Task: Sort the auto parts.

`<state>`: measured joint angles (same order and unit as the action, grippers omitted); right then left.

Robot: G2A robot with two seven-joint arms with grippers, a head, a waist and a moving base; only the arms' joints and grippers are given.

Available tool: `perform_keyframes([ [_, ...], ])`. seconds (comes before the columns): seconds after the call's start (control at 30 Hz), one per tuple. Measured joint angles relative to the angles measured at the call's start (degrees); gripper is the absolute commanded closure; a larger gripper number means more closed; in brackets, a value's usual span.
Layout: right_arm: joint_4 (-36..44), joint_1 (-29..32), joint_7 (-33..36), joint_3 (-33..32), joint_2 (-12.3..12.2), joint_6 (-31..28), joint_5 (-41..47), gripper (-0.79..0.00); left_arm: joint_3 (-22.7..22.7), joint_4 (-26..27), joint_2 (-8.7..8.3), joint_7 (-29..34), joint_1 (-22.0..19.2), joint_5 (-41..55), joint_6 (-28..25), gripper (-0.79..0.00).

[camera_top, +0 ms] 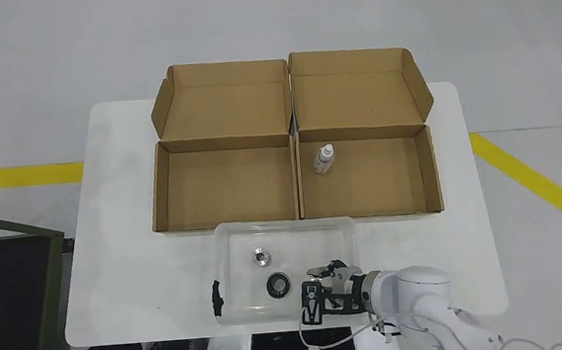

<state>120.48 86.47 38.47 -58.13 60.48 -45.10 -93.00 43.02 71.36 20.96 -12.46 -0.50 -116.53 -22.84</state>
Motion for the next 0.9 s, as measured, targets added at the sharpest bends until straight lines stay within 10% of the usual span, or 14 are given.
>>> perform_keyframes([
  [0.9,2.18,2.94,-13.12,-10.72,-1.72,-1.86,16.31,0.0,0.0,0.0,0.0,0.0,0.0,0.0,0.0,-0.785],
])
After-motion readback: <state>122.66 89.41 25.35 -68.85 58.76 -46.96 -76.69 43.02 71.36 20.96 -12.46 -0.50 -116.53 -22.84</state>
